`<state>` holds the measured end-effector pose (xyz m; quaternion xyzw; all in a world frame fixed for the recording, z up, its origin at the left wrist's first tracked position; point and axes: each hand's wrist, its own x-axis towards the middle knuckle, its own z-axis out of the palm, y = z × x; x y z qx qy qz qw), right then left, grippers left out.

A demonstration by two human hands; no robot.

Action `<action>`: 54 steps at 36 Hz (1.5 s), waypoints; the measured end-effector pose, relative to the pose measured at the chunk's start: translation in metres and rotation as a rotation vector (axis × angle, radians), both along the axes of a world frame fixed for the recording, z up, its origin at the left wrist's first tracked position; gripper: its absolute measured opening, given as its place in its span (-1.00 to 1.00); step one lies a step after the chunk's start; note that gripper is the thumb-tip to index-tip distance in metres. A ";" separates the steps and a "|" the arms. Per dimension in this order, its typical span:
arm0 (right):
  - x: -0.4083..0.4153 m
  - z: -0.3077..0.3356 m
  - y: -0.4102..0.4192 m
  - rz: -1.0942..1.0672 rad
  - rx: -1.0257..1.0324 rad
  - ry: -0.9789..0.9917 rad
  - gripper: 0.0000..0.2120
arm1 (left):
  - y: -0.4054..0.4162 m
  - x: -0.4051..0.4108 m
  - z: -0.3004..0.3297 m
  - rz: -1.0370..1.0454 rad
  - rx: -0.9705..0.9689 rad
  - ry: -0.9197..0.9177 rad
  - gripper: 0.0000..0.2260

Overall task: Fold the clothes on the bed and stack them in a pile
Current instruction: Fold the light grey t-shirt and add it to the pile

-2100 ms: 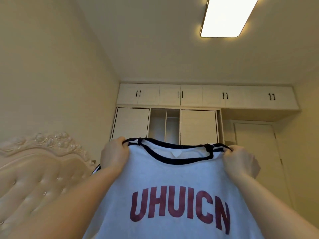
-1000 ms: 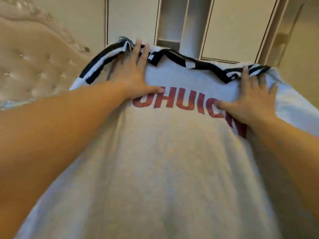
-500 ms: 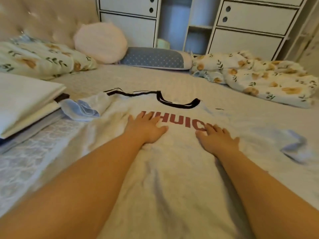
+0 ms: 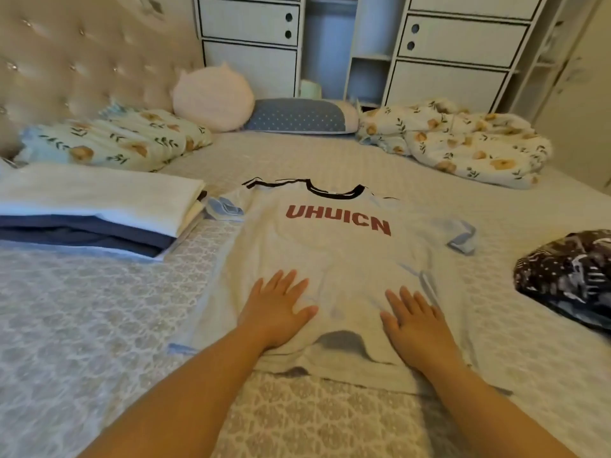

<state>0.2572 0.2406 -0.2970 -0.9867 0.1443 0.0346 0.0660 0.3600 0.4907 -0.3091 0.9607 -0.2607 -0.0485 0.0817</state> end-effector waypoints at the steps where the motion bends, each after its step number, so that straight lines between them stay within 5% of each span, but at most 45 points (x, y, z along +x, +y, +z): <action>1: -0.012 -0.001 0.003 0.004 0.004 0.006 -0.46 | 0.006 -0.011 -0.001 -0.012 0.006 0.002 -0.36; 9: -0.084 -0.004 0.030 0.037 0.009 -0.023 -0.45 | 0.048 -0.081 -0.003 -0.034 -0.005 -0.014 -0.35; 19: -0.087 0.010 0.083 -0.043 0.042 -0.333 -0.52 | 0.114 -0.111 0.006 0.591 -0.342 -0.168 -0.43; 25: -0.057 0.013 0.120 -0.027 0.103 -0.450 -0.63 | 0.143 -0.092 0.010 0.558 -0.453 -0.106 -0.52; 32: -0.044 0.017 0.123 0.056 0.056 -0.456 -0.75 | 0.151 -0.070 0.022 0.400 -0.225 -0.251 -0.51; 39: -0.056 0.029 0.117 0.129 0.123 -0.651 -0.83 | 0.181 -0.078 0.024 0.278 -0.324 -0.443 -0.57; 44: -0.069 0.019 0.113 0.228 0.069 -0.329 -0.80 | 0.192 -0.075 0.023 0.313 -0.038 -0.301 -0.67; 48: -0.075 0.025 0.114 0.355 0.047 -0.494 -0.77 | 0.188 -0.074 0.033 0.377 -0.203 -0.270 -0.82; 54: -0.080 0.017 0.110 0.321 0.073 -0.366 -0.81 | 0.192 -0.079 0.035 0.194 0.211 -0.299 -0.61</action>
